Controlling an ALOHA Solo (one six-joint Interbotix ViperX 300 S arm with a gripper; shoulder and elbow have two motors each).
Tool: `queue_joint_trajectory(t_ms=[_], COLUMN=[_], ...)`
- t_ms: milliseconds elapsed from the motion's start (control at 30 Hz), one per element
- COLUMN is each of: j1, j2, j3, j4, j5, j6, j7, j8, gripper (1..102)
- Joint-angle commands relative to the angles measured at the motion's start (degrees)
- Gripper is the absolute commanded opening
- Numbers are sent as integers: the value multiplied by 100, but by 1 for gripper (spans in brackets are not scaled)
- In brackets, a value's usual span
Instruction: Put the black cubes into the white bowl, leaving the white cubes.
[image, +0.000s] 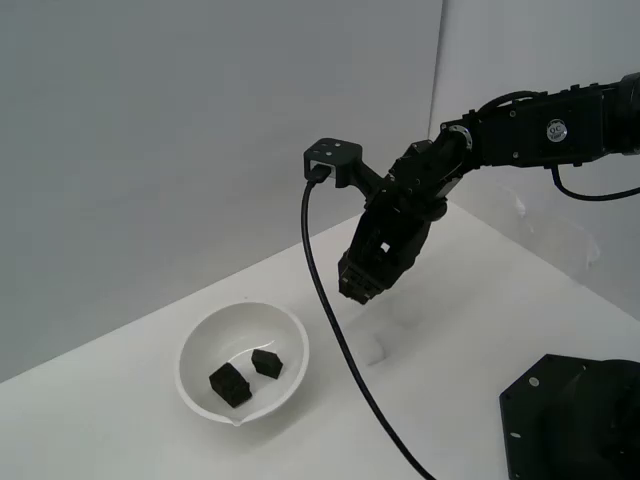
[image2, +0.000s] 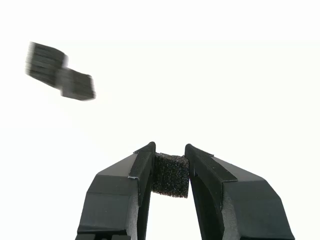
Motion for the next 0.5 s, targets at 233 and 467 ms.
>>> queue_joint_trajectory(t_ms=[233,467], j1=[-949,-1477], j2=[220,0], j3=[255,26], j4=[-492,-896], j5=[-527,-940], j6=[-448,-589], j7=[79,70], j8=[-141,-229], gripper=[27,27])
